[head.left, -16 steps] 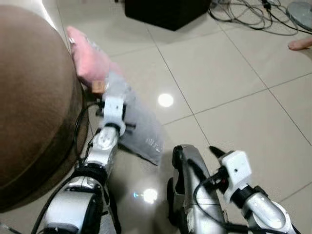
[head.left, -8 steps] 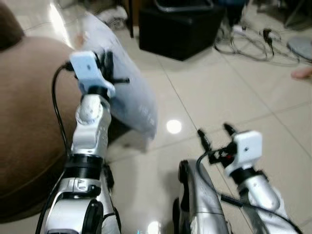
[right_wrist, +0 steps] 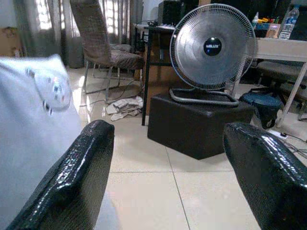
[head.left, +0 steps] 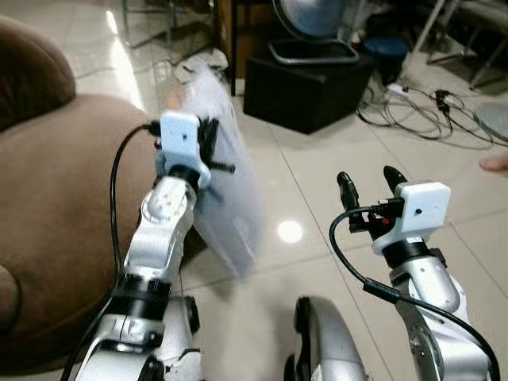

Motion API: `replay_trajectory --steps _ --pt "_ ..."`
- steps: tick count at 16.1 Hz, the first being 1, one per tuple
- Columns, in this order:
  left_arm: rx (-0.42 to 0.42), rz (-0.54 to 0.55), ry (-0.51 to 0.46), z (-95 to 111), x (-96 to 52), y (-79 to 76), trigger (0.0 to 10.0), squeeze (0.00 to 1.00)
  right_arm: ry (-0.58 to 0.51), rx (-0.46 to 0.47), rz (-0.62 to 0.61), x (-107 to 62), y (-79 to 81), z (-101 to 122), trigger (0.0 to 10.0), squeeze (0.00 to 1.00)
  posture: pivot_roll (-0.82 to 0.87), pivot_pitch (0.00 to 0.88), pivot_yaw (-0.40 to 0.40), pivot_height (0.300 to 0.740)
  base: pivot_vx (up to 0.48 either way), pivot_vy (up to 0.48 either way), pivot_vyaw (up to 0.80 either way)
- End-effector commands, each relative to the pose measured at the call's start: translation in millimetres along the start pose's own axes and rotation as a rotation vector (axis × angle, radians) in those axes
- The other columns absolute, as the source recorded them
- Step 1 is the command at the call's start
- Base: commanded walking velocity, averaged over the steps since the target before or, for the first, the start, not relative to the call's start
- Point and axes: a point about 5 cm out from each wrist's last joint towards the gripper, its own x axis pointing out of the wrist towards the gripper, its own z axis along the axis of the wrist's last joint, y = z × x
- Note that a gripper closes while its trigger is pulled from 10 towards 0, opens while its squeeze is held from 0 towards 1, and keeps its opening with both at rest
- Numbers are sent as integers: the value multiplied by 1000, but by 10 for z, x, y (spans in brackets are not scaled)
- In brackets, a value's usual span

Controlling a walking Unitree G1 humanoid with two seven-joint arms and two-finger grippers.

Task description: Move the pillow to the sofa from floor

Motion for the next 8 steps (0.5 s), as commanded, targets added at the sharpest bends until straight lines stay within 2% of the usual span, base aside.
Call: replay_trajectory --steps 1,2,3,5,8 --pt "37 -10 -21 26 -12 -20 10000 0 9 2 -32 -1 -53 -23 10000 0 25 0 -73 652 0 0 0" --pt "61 -18 -2 -26 -47 -15 10000 0 18 7 -37 -5 -56 -47 10000 0 27 0 -76 662 0 0 0" --pt "126 -4 12 -75 -71 -1 10000 0 32 10 -42 -20 -63 -81 10000 0 27 0 -76 672 0 0 0" --pt "124 24 54 -154 -97 36 10000 0 43 8 -45 -39 -64 -109 10000 0 26 0 -76 692 0 0 0" --pt "124 0 50 -218 -172 21 10000 0 69 11 -52 -84 -62 -164 10000 0 22 0 -73 722 0 0 0"
